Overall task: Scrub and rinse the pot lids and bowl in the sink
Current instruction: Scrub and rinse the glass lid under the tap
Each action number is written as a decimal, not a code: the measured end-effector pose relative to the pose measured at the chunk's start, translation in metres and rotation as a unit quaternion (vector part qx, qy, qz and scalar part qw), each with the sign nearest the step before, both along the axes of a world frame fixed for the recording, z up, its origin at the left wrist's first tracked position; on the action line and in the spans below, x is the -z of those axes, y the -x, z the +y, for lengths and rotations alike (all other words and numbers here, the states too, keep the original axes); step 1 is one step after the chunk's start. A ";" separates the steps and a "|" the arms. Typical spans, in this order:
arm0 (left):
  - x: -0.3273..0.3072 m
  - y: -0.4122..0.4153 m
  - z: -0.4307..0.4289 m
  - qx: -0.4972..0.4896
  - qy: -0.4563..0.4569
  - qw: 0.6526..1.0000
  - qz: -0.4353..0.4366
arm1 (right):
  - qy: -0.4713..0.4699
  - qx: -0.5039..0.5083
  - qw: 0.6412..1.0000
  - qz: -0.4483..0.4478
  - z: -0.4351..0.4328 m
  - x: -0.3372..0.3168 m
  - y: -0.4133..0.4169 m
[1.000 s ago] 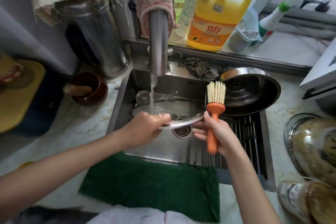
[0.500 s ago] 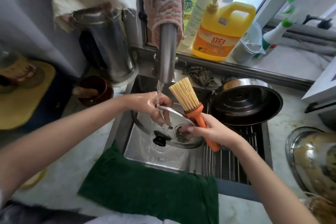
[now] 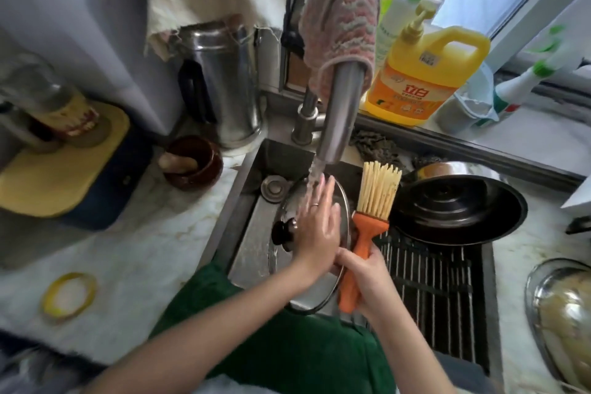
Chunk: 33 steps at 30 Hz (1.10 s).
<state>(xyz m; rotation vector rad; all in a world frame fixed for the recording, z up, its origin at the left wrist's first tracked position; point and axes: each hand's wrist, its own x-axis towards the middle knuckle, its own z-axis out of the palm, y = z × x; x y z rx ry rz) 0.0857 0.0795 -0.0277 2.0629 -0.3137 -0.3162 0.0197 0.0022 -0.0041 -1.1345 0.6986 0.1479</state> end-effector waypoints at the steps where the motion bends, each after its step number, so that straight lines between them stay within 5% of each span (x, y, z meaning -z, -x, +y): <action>1: 0.000 -0.005 0.001 0.018 0.023 1.000 -0.002 | 0.001 0.000 1.000 0.003 0.004 0.000 0.002; 4: 0.015 -0.051 0.007 -0.018 0.064 0.994 0.084 | -0.060 0.001 0.998 -0.024 0.012 -0.006 0.006; 6: 0.019 -0.065 0.010 -0.075 -0.007 0.988 0.138 | -0.058 -0.010 0.998 -0.034 0.014 -0.013 0.004; 11: 0.004 -0.005 0.005 -0.009 0.043 0.999 0.003 | 0.009 -0.023 1.000 -0.018 0.011 -0.012 0.000; 16: 0.011 -0.071 0.014 -0.094 0.129 0.980 0.120 | -0.001 -0.091 0.995 -0.047 0.017 -0.023 -0.004; 22: 0.012 -0.014 0.020 -0.014 0.099 0.995 0.019 | 0.003 -0.040 0.999 -0.017 0.019 -0.020 -0.011; 26: 0.028 -0.081 0.025 -0.093 0.093 0.976 0.174 | -0.029 -0.061 0.997 -0.031 0.028 -0.019 -0.021; 29: 0.018 -0.045 0.028 -0.030 -0.016 0.998 0.061 | -0.053 -0.011 0.998 -0.012 0.033 -0.017 -0.026; 33: 0.016 0.007 0.049 0.070 0.035 0.995 -0.064 | -0.077 0.050 0.996 0.014 0.040 -0.009 -0.019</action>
